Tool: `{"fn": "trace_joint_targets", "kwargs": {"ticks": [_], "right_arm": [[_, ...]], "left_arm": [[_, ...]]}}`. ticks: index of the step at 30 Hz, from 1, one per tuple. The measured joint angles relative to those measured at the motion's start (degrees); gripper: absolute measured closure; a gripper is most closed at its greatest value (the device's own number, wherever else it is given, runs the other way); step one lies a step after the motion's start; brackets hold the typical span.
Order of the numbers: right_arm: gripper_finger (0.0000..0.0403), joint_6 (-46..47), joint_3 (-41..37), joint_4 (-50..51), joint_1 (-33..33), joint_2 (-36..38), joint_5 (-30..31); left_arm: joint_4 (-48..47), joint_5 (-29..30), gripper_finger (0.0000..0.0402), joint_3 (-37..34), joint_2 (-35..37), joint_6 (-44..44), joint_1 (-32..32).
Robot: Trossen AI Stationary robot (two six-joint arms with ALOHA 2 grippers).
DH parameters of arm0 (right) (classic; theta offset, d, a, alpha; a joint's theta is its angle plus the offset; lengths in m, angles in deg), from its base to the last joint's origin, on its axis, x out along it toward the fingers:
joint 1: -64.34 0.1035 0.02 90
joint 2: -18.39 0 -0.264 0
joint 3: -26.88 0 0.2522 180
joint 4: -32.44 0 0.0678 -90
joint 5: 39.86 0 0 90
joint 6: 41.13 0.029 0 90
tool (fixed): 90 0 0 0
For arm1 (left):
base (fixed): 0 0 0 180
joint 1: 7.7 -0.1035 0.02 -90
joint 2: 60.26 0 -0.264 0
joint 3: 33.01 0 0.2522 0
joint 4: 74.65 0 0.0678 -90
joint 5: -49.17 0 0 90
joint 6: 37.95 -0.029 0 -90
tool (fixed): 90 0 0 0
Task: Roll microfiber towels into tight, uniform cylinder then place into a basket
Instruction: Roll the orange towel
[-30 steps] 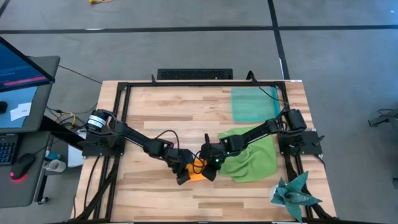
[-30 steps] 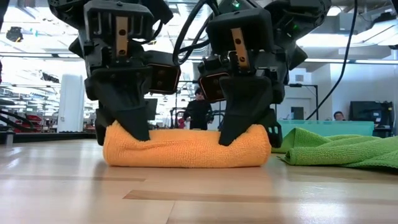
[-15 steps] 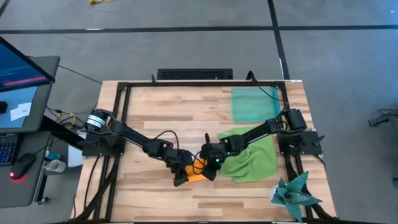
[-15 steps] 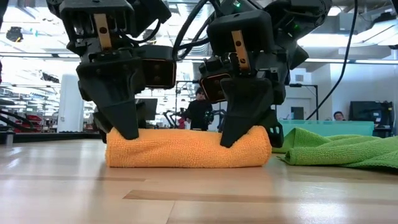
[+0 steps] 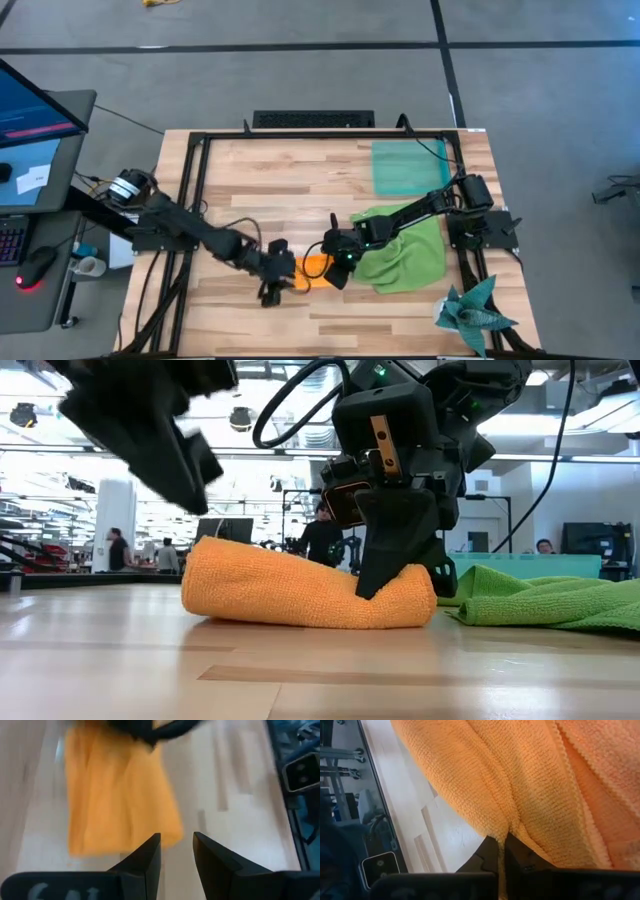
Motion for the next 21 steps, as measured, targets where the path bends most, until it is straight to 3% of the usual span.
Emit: {"fn": "trace_joint_targets", "kwargs": {"ticks": [3, 8, 21], "right_arm": [[0.0384, 0.0, 0.0, -0.1, 0.0, 0.0, 0.1], [0.0378, -0.1, 0.0, -0.2, 0.0, 0.0, 0.2], [0.0379, -0.7, 0.1, -0.4, 0.0, -0.1, -0.3]], "left_arm": [[4.5, 3.0, 0.0297, 0.0, -1.3, -3.7, 2.1], [10.8, 1.9, 0.0297, 0.1, -5.5, -5.3, 2.3], [9.2, 3.8, 0.0297, 0.1, -11.1, -1.0, -0.2]]}}
